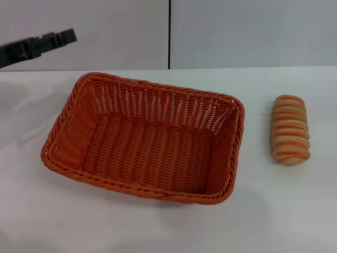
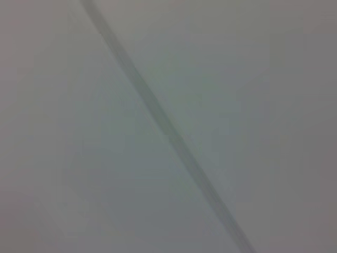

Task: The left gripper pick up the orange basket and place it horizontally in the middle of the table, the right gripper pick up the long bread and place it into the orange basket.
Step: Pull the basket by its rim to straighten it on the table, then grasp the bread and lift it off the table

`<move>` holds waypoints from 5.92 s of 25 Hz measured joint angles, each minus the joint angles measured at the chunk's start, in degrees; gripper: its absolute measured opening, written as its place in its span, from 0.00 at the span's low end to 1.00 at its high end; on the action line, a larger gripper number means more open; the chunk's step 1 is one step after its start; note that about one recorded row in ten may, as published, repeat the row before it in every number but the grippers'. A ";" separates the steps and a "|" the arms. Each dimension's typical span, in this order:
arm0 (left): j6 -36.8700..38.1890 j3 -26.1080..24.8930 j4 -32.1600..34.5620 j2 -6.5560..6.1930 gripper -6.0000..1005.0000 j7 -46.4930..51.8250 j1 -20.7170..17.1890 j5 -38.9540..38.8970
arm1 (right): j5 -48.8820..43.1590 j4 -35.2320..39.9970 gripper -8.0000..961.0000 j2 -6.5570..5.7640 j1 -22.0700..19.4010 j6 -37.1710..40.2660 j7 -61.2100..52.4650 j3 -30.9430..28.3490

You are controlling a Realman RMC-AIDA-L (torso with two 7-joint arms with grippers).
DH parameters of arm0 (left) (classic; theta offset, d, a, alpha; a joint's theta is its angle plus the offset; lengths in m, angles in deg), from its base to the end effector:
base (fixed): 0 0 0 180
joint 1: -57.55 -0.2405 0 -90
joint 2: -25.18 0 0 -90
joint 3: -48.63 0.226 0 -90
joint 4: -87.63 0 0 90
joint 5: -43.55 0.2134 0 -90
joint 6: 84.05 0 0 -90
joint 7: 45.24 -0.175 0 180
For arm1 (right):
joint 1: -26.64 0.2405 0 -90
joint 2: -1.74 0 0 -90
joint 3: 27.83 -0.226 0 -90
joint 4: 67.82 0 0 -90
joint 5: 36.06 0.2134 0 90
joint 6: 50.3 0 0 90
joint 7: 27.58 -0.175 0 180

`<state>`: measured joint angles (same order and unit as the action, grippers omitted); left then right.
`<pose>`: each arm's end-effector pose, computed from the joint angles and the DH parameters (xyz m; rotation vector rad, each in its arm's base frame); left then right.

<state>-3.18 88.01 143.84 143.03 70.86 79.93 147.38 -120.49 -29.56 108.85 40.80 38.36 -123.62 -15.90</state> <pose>-0.2435 0.3623 0.0834 -2.1972 -1.1870 -0.8893 0.3398 0.2930 0.2309 -1.6054 0.8712 1.2075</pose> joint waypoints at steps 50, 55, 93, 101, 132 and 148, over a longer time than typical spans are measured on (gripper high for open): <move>-2.69 4.65 -7.37 0.19 0.78 -13.70 3.11 -6.36 | -60.64 4.55 0.62 -2.96 26.61 10.25 -33.81 27.43; -2.75 5.05 -7.62 0.23 0.78 -14.03 3.19 -6.37 | -62.16 3.30 0.62 -1.40 27.80 6.43 -33.37 28.24; -4.08 5.44 -9.28 0.11 0.78 -13.61 3.90 -6.66 | -62.27 -7.35 0.60 0.67 33.99 -7.65 -32.50 36.34; -4.08 5.45 -9.28 0.10 0.78 -13.62 4.07 -6.65 | -62.26 -8.18 0.60 0.67 34.26 -8.35 -32.62 37.90; -3.53 5.44 -10.16 0.19 0.78 -14.06 3.90 -6.81 | -62.27 -7.31 0.45 1.31 33.95 -8.33 -32.56 38.07; -3.56 5.44 -10.16 0.13 0.78 -14.06 3.72 -6.80 | -61.90 1.73 0.30 2.49 30.18 -5.28 -32.74 37.22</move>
<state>-6.74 93.46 133.68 143.16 56.80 83.65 140.58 -182.38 -27.83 111.33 70.98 33.08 -156.36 21.32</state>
